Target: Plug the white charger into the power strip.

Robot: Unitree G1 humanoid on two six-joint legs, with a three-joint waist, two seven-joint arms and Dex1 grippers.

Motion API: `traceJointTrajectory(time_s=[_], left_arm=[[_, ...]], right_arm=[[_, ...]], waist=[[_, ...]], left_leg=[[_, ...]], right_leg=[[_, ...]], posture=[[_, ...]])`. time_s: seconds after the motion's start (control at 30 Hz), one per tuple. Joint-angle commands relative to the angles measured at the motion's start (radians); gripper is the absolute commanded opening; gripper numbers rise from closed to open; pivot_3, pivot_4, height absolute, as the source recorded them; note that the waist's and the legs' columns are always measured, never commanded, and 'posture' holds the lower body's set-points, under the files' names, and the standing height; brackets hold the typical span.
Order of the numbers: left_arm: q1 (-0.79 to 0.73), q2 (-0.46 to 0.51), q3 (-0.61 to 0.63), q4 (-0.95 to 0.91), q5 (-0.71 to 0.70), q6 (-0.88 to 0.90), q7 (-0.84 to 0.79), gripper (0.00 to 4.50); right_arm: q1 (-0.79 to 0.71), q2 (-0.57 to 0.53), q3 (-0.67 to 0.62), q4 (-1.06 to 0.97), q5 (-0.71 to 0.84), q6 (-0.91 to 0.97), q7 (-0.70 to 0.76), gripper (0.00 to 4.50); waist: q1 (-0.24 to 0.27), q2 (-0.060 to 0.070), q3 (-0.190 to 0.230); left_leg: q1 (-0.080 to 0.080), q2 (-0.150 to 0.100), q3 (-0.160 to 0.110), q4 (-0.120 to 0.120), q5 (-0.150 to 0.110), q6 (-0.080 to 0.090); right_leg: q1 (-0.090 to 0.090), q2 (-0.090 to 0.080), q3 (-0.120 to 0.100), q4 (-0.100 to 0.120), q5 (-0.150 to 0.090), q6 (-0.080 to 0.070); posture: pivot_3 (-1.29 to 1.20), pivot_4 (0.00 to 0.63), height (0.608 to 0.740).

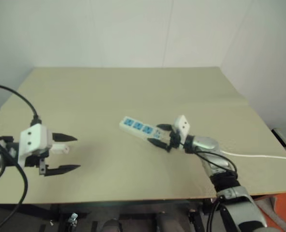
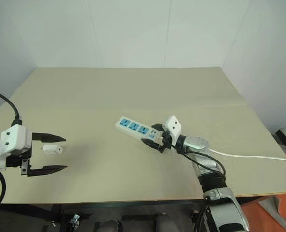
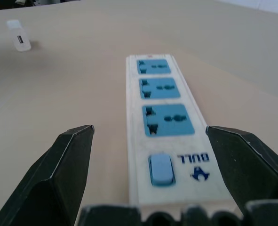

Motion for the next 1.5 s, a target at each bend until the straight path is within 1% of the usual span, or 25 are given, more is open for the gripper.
traceJointTrajectory(time_s=[0.03, 0.13, 0.33, 0.67, 0.83, 0.93, 0.97, 1.0, 1.07, 1.17, 1.23, 1.3, 1.37, 1.43, 1.5], left_arm=[[-0.004, -0.006, 0.028, -0.017, -0.028, -0.032, -0.004, 4.50], [-0.001, -0.007, 0.038, -0.016, -0.039, -0.039, -0.011, 4.50], [0.009, -0.003, 0.044, -0.007, -0.043, -0.052, -0.015, 4.50], [-0.002, 0.007, 0.030, 0.022, -0.047, -0.078, -0.023, 4.50], [-0.003, 0.014, 0.036, 0.029, -0.048, -0.081, -0.032, 4.50], [-0.003, 0.015, 0.037, 0.029, -0.047, -0.081, -0.034, 4.50], [-0.003, 0.016, 0.038, 0.029, -0.048, -0.081, -0.035, 4.50], [-0.004, 0.016, 0.037, 0.030, -0.048, -0.082, -0.036, 4.50], [-0.007, 0.018, 0.035, 0.033, -0.048, -0.083, -0.038, 4.50], [-0.029, 0.024, 0.016, 0.056, -0.048, -0.092, -0.050, 4.50], [-0.069, 0.032, -0.014, 0.102, -0.040, -0.109, -0.068, 4.50], [-0.150, 0.055, -0.072, 0.187, -0.011, -0.147, -0.097, 4.50], [-0.218, 0.077, -0.123, 0.257, 0.011, -0.182, -0.131, 4.50], [-0.282, 0.096, -0.177, 0.321, 0.045, -0.219, -0.163, 4.50], [-0.366, 0.120, -0.261, 0.394, 0.116, -0.263, -0.188, 4.50]], right_arm=[[-0.067, 0.016, -0.017, 0.111, -0.028, -0.085, -0.013, 4.46], [-0.098, 0.024, -0.032, 0.171, -0.029, -0.116, -0.017, 4.46], [-0.112, 0.030, -0.031, 0.210, -0.030, -0.143, 0.007, 4.46], [-0.126, 0.061, -0.001, 0.355, -0.072, -0.175, 0.041, 4.46], [-0.145, 0.086, -0.014, 0.433, -0.088, -0.198, 0.026, 4.46], [-0.154, 0.094, -0.018, 0.464, -0.095, -0.208, 0.020, 3.91], [-0.155, 0.095, -0.019, 0.471, -0.096, -0.211, 0.022, 3.60], [-0.155, 0.097, -0.019, 0.478, -0.098, -0.215, 0.021, 3.42], [-0.154, 0.098, -0.021, 0.483, -0.098, -0.220, 0.025, 3.43], [-0.139, 0.098, -0.021, 0.436, -0.078, -0.221, 0.072, 3.43], [-0.111, 0.097, -0.009, 0.350, -0.058, -0.209, 0.131, 3.43], [-0.045, 0.081, 0.030, 0.182, -0.024, -0.163, 0.236, 3.43], [0.010, 0.062, 0.065, 0.054, -0.009, -0.118, 0.302, 3.43], [0.045, 0.044, 0.091, -0.022, -0.011, -0.089, 0.337, 3.43], [0.073, 0.030, 0.114, -0.071, -0.018, -0.076, 0.354, 3.43]], waist=[[-0.003, 0.000, 0.000], [-0.003, 0.000, 0.000], [-0.003, 0.000, 0.000], [-0.006, 0.000, 0.000], [-0.022, 0.000, 0.000], [-0.029, 0.000, 0.000], [-0.030, -0.001, 0.000], [-0.031, -0.001, -0.001], [-0.031, -0.001, -0.001], [-0.030, -0.001, -0.001], [-0.029, -0.001, -0.001], [-0.024, -0.001, -0.001], [-0.024, -0.001, 0.000], [-0.030, 0.000, 0.000], [-0.029, 0.000, 0.000]], left_leg=[[0.001, 0.000, 0.000, 0.000, 0.000, 0.000], [0.002, 0.001, 0.000, 0.000, 0.000, 0.000], [0.000, 0.001, 0.000, 0.000, 0.000, 0.000], [0.001, 0.001, 0.000, 0.000, 0.000, 0.000], [0.005, 0.002, 0.000, 0.000, 0.000, 0.000], [0.006, 0.003, 0.000, -0.001, 0.000, 0.000], [0.006, 0.003, 0.000, -0.001, 0.000, 0.000], [0.006, 0.003, 0.000, -0.001, 0.000, 0.000], [0.006, 0.004, 0.000, -0.001, 0.000, 0.000], [0.006, 0.004, 0.000, -0.001, 0.000, 0.000], [0.006, 0.004, 0.000, -0.001, 0.000, 0.000], [0.005, 0.004, 0.000, -0.001, 0.000, 0.000], [0.003, 0.004, -0.002, -0.001, 0.000, 0.000], [0.002, 0.004, -0.001, -0.001, 0.000, 0.000], [0.002, 0.004, -0.001, -0.001, 0.000, 0.000]], right_leg=[[0.001, 0.000, 0.000, 0.000, 0.000, 0.000], [0.001, 0.001, 0.000, 0.000, 0.000, 0.000], [0.000, 0.001, 0.000, 0.000, 0.002, -0.003], [0.001, 0.001, 0.000, 0.000, 0.002, -0.003], [0.003, 0.002, 0.000, 0.000, 0.000, 0.000], [0.004, 0.003, 0.001, 0.000, 0.000, 0.000], [0.004, 0.003, 0.001, 0.000, 0.000, 0.000], [0.004, 0.004, 0.001, 0.000, 0.000, 0.000], [0.004, 0.004, 0.001, 0.000, 0.000, 0.000], [0.005, 0.004, 0.001, 0.000, 0.000, 0.000], [0.004, 0.005, 0.001, 0.000, 0.000, 0.000], [0.004, 0.005, 0.001, 0.000, 0.000, 0.000], [0.002, 0.006, 0.001, 0.000, 0.000, 0.000], [0.001, 0.006, 0.001, 0.000, 0.000, 0.000], [0.001, 0.006, 0.002, 0.000, 0.000, 0.000]], posture=[[0.00, 0.150, 0.740], [0.00, 0.150, 0.740], [0.00, 0.150, 0.740], [0.00, 0.150, 0.740], [0.00, 0.150, 0.740], [0.00, 0.150, 0.740], [0.00, 0.150, 0.740], [0.00, 0.150, 0.740], [0.00, 0.150, 0.740], [0.00, 0.150, 0.740], [0.00, 0.150, 0.740], [0.00, 0.150, 0.740], [0.00, 0.150, 0.740], [0.00, 0.150, 0.740], [0.00, 0.150, 0.740]])
